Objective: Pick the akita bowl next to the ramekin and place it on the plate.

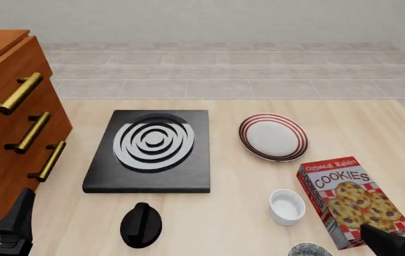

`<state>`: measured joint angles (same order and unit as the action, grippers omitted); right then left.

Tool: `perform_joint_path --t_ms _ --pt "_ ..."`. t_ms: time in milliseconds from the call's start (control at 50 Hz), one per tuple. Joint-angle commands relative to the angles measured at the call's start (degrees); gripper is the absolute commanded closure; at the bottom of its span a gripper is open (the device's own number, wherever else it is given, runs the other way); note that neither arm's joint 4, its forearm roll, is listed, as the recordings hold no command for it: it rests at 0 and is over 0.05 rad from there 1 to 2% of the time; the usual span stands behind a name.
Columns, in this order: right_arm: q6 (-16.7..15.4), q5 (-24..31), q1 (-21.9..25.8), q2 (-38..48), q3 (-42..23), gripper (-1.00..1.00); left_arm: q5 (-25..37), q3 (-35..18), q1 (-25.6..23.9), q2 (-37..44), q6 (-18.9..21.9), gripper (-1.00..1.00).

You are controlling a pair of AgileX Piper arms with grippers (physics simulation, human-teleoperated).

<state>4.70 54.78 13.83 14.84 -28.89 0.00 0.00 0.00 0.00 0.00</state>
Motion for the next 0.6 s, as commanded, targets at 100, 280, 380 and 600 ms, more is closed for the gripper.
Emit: perform_joint_path --t_ms 100,280,380,600 --pt "0.1 -4.1 0.8 3.8 5.2 -1.00 0.0 0.0 0.0 0.0 0.0 -1.00" --pt "1.5 -7.7 1.6 7.7 6.8 -1.00 0.0 0.0 0.0 0.0 0.0 -1.00" --pt "1.1 -9.2 1.6 9.4 7.4 -1.00 0.0 0.0 0.0 0.0 0.0 -1.00" --pt "1.7 -12.6 1.8 12.7 9.0 -1.00 0.0 0.0 0.0 0.0 0.0 -1.00"
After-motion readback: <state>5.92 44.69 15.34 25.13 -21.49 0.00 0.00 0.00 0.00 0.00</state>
